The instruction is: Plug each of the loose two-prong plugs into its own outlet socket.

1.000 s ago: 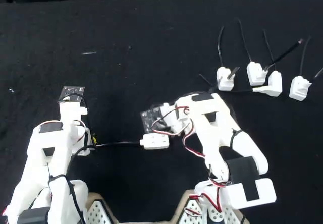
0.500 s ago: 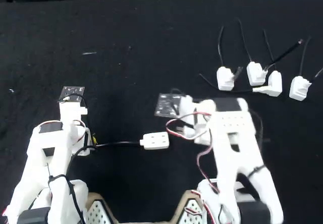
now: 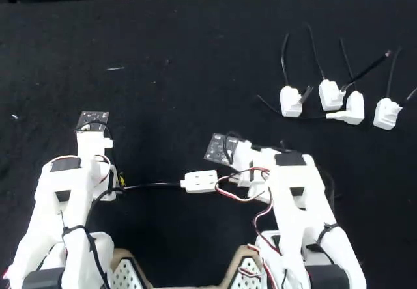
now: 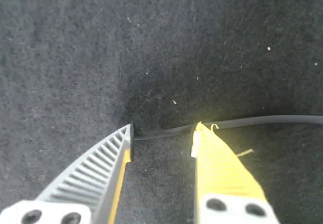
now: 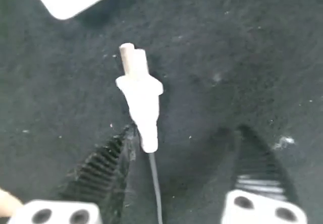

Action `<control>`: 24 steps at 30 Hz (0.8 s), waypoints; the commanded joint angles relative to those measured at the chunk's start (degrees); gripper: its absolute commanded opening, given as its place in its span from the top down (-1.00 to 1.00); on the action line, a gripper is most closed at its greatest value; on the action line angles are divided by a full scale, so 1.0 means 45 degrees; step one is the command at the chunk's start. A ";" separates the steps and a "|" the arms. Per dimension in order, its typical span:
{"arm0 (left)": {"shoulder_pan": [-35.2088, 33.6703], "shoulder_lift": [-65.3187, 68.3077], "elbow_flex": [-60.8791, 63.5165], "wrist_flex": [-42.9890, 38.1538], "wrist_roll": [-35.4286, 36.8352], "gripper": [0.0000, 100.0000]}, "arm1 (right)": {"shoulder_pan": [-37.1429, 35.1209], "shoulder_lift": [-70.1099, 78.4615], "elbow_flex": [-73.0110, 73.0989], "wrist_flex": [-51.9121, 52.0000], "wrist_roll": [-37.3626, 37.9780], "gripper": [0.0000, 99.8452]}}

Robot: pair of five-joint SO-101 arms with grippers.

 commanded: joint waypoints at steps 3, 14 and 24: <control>0.0068 0.0137 0.0107 -0.0371 0.0059 0.61 | -0.1309 -0.0361 0.0010 -0.0527 -0.1661 0.36; 0.0068 0.0137 0.0107 -0.0352 0.0059 0.61 | -0.1739 -0.0361 0.0049 -0.0488 -0.1700 0.91; 0.0068 0.0137 0.0107 -0.0352 0.0059 0.61 | -0.0449 -0.0342 0.0127 -0.0488 -0.1700 0.82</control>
